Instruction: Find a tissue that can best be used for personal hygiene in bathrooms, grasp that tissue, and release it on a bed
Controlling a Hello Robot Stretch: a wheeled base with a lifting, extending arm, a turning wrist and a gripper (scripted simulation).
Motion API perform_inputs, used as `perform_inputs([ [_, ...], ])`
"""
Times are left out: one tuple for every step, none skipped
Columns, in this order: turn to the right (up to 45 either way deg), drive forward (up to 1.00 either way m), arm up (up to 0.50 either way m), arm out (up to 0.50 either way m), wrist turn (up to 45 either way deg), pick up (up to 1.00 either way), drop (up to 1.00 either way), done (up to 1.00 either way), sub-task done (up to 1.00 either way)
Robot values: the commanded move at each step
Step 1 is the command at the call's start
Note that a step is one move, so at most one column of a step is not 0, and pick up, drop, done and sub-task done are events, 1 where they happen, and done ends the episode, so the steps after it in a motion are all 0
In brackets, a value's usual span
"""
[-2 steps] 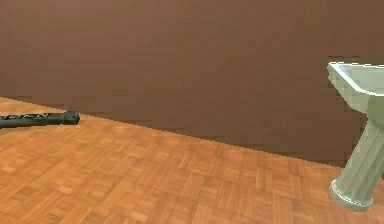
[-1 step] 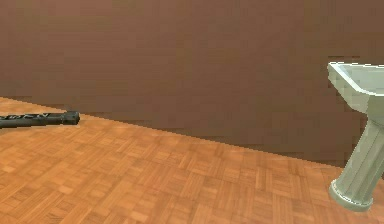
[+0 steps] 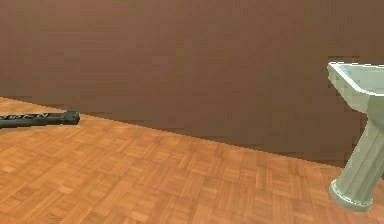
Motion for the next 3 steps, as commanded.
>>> perform_inputs([
  [0.0, 0.0, -0.3, 0.0, 0.0, 0.0, 0.0, 0.0, 0.0],
  [0.0, 0.0, 0.0, 0.0, 0.0, 1.0, 0.0, 0.0, 0.0],
  [0.0, 0.0, 0.1, 0.0, 0.0, 0.0, 0.0, 0.0, 0.0],
])
